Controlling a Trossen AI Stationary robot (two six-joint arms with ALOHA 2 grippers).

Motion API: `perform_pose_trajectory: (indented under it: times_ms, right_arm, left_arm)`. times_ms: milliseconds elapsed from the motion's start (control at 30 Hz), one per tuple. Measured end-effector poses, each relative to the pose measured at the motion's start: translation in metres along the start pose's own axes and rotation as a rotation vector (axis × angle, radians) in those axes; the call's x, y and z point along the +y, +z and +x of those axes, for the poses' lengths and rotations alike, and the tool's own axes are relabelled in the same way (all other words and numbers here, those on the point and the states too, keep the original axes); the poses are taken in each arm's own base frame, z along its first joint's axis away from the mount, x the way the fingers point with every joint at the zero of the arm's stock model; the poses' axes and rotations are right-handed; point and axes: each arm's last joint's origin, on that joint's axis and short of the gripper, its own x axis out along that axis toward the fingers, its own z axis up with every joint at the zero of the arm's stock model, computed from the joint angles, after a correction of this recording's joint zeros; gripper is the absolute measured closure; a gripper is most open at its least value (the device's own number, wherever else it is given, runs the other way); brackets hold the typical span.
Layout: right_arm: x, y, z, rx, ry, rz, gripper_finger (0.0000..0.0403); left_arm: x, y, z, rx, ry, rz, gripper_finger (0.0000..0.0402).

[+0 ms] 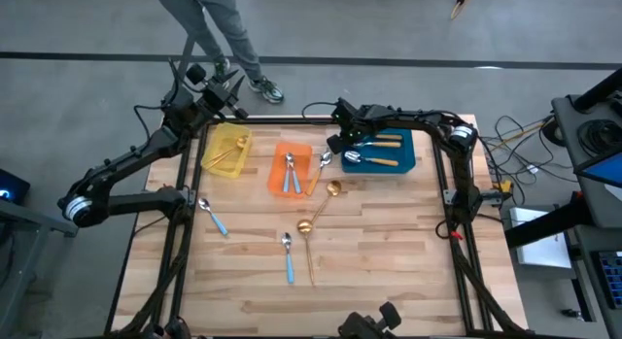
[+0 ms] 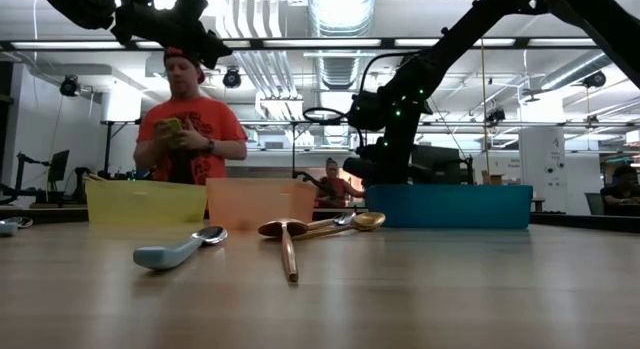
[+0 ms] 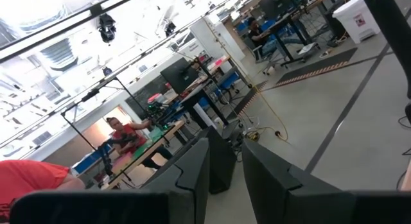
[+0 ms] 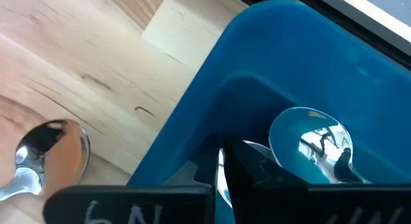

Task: Sort silverware by color (type)
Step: Put the yellow spoon into the blue bin

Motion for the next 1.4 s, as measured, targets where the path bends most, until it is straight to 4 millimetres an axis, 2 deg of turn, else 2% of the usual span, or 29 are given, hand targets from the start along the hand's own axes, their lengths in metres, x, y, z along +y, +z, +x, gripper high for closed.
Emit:
perform_pose_trajectory:
  times_ms: [400,767,933,1100,1400]
  right_arm:
    - [-0.002,-0.003,-0.008,0.06,-0.016,0.017,0.039]
    - [-0.003,0.002,-0.037,0.001,-0.001,0.023,0.039]
    - [-0.004,-0.007,-0.043,0.128,0.063,0.033,0.039]
    - [-0.003,-0.024,-0.038,0.255,0.127,0.029,0.039]
    - [-0.011,-0.047,-0.031,0.403,0.07,0.032,0.039]
  left_arm:
    - [0.0,0.0,0.0,0.0,0.0,0.0,0.0326]
    - [0.0,0.0,0.0,0.006,-0.004,0.0,0.0326]
    - [-0.001,-0.002,0.0,0.019,-0.014,0.001,0.0326]
    - [-0.002,-0.003,0.0,0.028,-0.019,-0.002,0.0326]
    - [-0.002,-0.003,0.0,0.037,-0.02,-0.002,0.0326]
